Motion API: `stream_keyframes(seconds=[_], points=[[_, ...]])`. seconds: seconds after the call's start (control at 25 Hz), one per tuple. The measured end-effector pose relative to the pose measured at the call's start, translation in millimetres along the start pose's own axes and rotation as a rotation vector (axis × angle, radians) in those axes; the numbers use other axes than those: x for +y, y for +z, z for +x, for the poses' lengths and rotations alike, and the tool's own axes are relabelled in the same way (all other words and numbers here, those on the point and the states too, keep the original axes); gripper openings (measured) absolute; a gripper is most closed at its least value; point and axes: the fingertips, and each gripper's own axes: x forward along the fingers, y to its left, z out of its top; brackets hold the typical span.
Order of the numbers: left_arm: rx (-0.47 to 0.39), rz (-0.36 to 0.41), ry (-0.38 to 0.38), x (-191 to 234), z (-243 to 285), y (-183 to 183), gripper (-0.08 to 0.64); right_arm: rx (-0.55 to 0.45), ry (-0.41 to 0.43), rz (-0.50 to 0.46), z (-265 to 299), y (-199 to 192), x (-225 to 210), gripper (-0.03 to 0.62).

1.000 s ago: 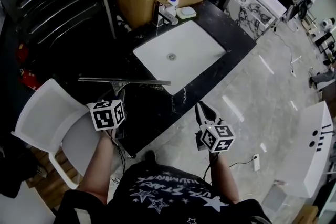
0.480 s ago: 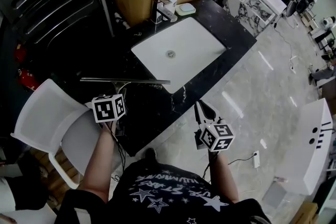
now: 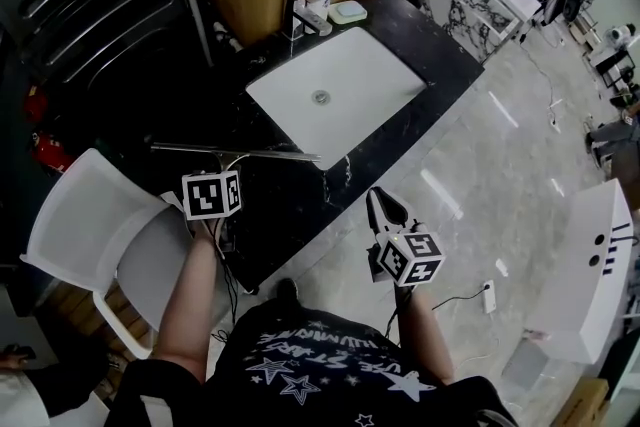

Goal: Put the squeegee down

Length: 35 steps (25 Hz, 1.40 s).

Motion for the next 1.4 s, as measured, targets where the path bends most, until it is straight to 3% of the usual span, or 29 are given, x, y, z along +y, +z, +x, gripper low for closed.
stream_keyframes(seconds=[0.2,0.36,0.76,1.08,1.4], points=[[0.012,-0.009,-0.023,-1.8,1.0,-0.9,0.156,-0.005,-0.002,0.002,-6.3,-2.8,1.3,0.056],[-0.028,-0.043,-0.048,-4.8,-5.4,-0.1,0.226,-0.011,-0.003,0.004,-14.5,-5.2,1.1,0.057],[-0.246,-0.006,-0.042,-22.0,-68.8,29.3,0.233,-0.053,0.023,-0.031,-34.7,14.0,6.4,0.057],[-0.417,0.068,-0.063,-67.1,-135.5,23.6,0.131,-0.097,0.075,-0.055,-72.6,25.1,22.3,0.055],[-0.463,0.1,-0.079,-110.8,-176.4,-18.7,0.056,-0.129,0.13,-0.091,-123.2,25.0,33.8,0.055]])
